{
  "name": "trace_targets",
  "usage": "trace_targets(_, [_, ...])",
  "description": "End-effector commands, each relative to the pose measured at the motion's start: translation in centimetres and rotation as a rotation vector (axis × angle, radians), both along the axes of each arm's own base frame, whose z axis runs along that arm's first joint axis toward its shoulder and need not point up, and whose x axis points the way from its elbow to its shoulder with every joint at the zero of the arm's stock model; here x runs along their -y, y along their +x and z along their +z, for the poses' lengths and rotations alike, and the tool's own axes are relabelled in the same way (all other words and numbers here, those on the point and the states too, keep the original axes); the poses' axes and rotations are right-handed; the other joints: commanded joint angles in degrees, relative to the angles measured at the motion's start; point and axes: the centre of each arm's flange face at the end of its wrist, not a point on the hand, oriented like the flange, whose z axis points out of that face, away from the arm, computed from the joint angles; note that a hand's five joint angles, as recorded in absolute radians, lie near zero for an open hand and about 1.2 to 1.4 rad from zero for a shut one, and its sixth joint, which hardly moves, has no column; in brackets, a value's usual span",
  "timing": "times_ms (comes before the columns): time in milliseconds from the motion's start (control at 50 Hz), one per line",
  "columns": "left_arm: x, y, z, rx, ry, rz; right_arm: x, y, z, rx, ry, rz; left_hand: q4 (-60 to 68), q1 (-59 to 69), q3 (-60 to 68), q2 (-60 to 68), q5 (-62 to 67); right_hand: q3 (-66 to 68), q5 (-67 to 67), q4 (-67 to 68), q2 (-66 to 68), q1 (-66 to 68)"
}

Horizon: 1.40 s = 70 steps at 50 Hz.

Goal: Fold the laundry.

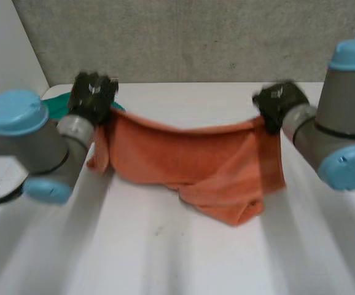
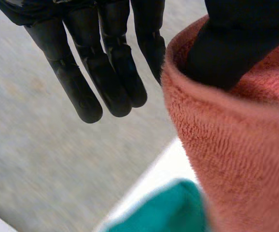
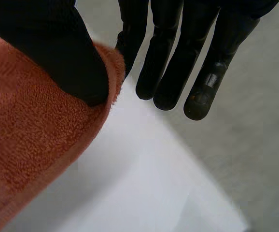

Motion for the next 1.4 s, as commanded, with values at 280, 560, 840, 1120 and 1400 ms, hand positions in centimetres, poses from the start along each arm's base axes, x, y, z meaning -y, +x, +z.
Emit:
trace_targets(280, [-1.4, -0.4, 12.7, -0.251, -0.464, 0.002, 0.6, 0.9, 11.3, 0.147, -0.462, 0.003, 11.11, 13.20, 11.58, 11.33, 14.38, 12.21, 13.22, 11.76, 12.48, 23.26])
trace_targets(560, [-8.6, 2.6, -2.0, -0.043, -0.015, -0.005, -8.2, -2.0, -4.5, -0.262, 0.104, 0.157, 11.11, 13.20, 11.58, 11.33, 14.38, 12.21, 13.22, 11.76, 12.48, 23.26])
trace_targets(840, [-8.8, 3.0, -6.5, 0.018, 0.133, 0.004, -7.6, -2.6, -10.4, -0.049, 0.216, 0.067, 11.11, 13.20, 11.58, 11.33, 14.38, 3.22, 4.23, 2.78, 3.49, 14.28])
trace_targets(1120, [-8.7, 3.6, -6.6, 0.022, 0.161, 0.021, -7.4, -8.2, -10.5, 0.252, 0.410, -0.202, 11.11, 13.20, 11.58, 11.33, 14.38, -50.64, -49.63, -51.09, -50.37, -39.59])
trace_targets(1400, [-8.0, 3.8, -6.5, 0.018, 0.154, 0.034, -9.0, -10.5, -12.5, 0.181, 0.469, -0.199, 11.11, 13.20, 11.58, 11.33, 14.38, -47.79, -46.78, -48.23, -47.52, -36.73])
